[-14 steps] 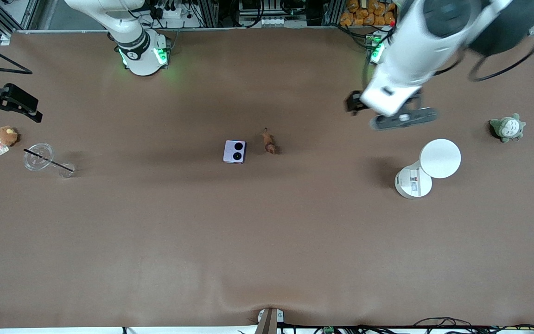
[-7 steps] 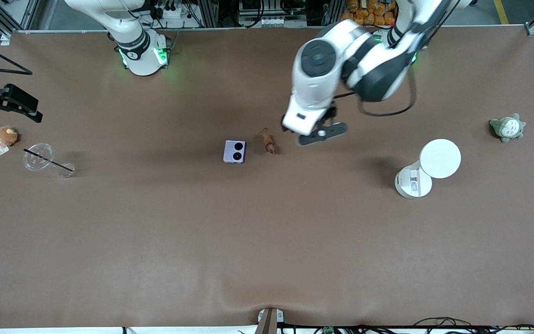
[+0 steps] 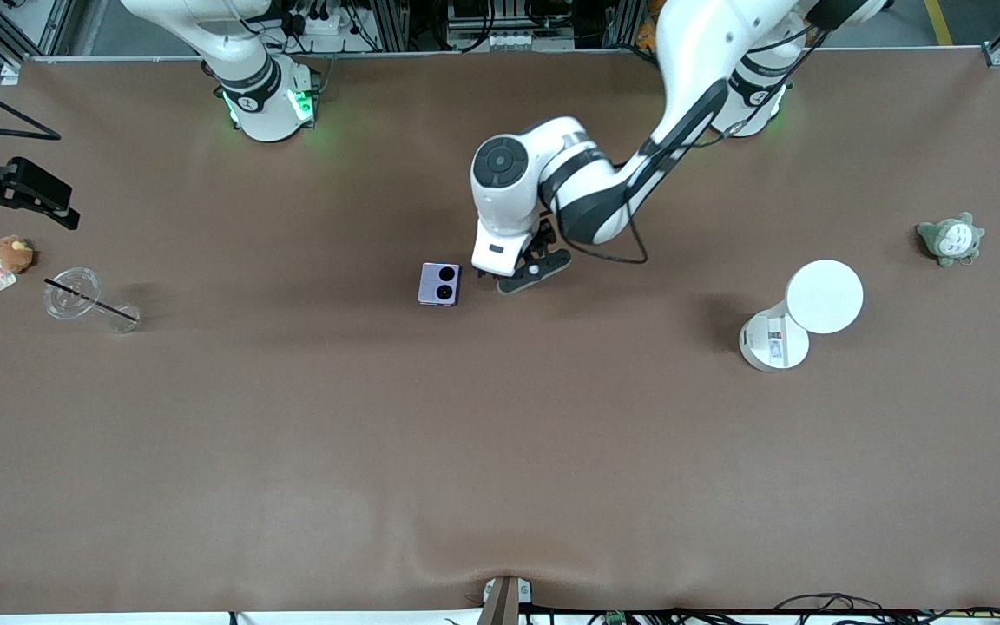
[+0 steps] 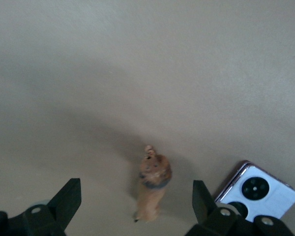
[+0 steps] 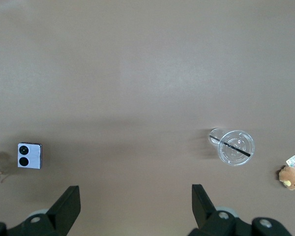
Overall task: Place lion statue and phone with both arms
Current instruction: 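Reach the left gripper over the brown lion figurine beside the phone, then grasp the lion with the left gripper while the right gripper reaches the phone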
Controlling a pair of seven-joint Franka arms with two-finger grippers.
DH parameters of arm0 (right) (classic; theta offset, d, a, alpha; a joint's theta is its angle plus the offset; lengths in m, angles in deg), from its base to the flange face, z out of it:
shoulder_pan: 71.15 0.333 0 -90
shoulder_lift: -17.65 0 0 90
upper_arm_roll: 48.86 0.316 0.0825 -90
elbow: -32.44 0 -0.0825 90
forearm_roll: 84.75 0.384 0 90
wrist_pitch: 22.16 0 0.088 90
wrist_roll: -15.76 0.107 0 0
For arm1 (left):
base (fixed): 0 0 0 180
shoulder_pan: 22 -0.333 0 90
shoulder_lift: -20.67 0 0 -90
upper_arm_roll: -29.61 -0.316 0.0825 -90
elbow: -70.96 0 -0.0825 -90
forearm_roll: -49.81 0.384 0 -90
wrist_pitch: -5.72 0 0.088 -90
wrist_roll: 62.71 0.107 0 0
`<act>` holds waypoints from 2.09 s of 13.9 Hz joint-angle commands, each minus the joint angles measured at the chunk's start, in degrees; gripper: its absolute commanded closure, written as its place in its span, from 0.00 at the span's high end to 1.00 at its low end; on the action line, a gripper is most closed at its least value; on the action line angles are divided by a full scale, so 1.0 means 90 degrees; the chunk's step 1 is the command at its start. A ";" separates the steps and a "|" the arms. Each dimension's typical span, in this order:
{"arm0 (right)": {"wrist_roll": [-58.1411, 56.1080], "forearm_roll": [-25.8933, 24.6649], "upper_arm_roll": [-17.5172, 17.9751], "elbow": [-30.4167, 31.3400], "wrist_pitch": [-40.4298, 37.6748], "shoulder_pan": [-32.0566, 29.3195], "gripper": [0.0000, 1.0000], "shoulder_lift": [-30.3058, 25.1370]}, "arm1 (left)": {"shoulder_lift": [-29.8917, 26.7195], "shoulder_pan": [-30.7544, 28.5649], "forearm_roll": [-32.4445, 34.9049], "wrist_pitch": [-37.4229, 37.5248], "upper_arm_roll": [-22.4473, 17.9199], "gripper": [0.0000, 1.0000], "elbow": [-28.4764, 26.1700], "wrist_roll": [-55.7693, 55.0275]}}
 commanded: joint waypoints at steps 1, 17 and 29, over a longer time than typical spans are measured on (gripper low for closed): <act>-0.0081 0.0105 0.0002 0.0000 -0.0028 -0.0047 1.00 -0.0005 | 0.0419 0.0132 0.0262 -0.0482 -0.0038 1.00 0.0185 -0.0394; -0.0785 0.0095 -0.0018 0.0000 -0.0105 -0.0008 1.00 0.0335 | -0.0028 -0.0823 0.0663 -0.0065 -0.0126 0.00 0.0136 0.1642; 0.1262 0.0886 0.0021 -0.0019 -0.0174 0.1395 1.00 0.1693 | -0.0459 -0.3109 0.0565 0.0327 0.0059 0.00 -0.0293 0.5767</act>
